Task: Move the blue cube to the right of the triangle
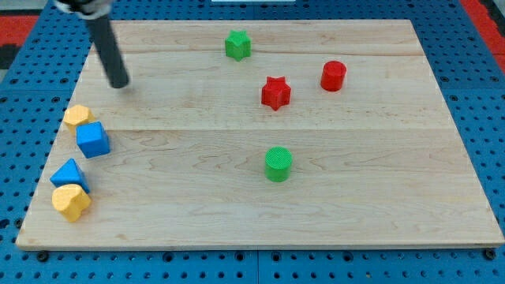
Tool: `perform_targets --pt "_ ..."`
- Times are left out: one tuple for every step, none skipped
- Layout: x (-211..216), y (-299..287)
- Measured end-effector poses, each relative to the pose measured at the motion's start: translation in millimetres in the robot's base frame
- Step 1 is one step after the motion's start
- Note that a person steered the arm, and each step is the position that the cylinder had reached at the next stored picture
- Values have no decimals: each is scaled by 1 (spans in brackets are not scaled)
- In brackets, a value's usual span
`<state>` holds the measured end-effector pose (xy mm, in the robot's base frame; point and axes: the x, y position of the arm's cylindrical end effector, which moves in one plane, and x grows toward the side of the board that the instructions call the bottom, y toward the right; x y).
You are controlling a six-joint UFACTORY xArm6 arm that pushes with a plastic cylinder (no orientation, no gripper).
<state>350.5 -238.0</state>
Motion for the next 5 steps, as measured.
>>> perform_targets --pt "53 -8" --pt "72 -7" --pt "100 13" --pt "135 28" --pt "105 52"
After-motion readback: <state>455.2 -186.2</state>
